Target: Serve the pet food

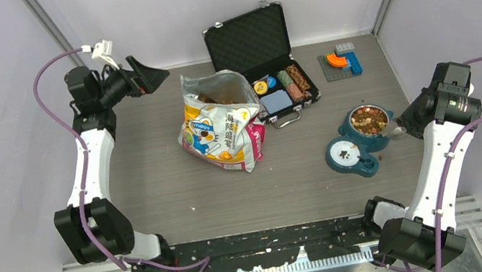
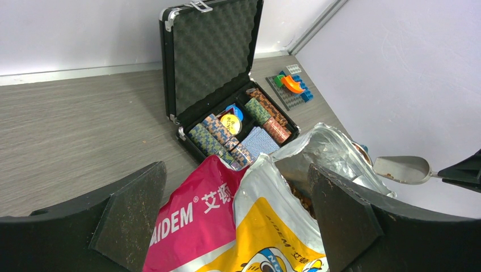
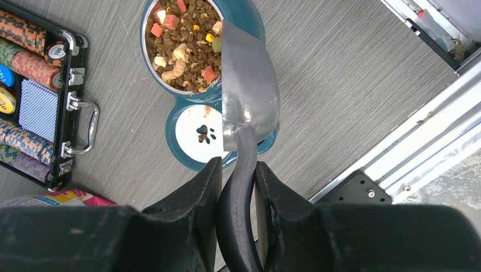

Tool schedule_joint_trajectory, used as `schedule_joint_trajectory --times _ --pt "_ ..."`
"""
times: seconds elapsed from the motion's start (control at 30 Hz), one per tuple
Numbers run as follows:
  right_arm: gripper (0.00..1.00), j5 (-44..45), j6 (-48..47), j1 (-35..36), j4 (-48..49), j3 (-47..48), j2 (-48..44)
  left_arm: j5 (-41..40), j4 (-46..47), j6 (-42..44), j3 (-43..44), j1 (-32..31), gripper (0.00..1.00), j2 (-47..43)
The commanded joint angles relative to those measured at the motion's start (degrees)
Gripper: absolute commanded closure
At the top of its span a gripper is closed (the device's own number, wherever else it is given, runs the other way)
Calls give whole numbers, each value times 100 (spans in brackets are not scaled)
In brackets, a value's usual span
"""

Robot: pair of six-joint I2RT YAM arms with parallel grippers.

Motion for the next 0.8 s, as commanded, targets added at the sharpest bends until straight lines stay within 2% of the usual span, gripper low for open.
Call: schedule_joint_trajectory --times 0.0,0.23,0.43,0.77 --pt "95 66 -128 -26 142 346 -97 24 251 4 52 31 1 -110" --pt "95 -13 -162 -26 238 478 -27 24 208 35 47 31 1 -134" --pt "95 -413 -236 -26 173 563 -28 15 191 39 38 31 1 -150" --pt "95 -365 -145 -26 -516 270 -680 45 266 -19 32 31 1 -120"
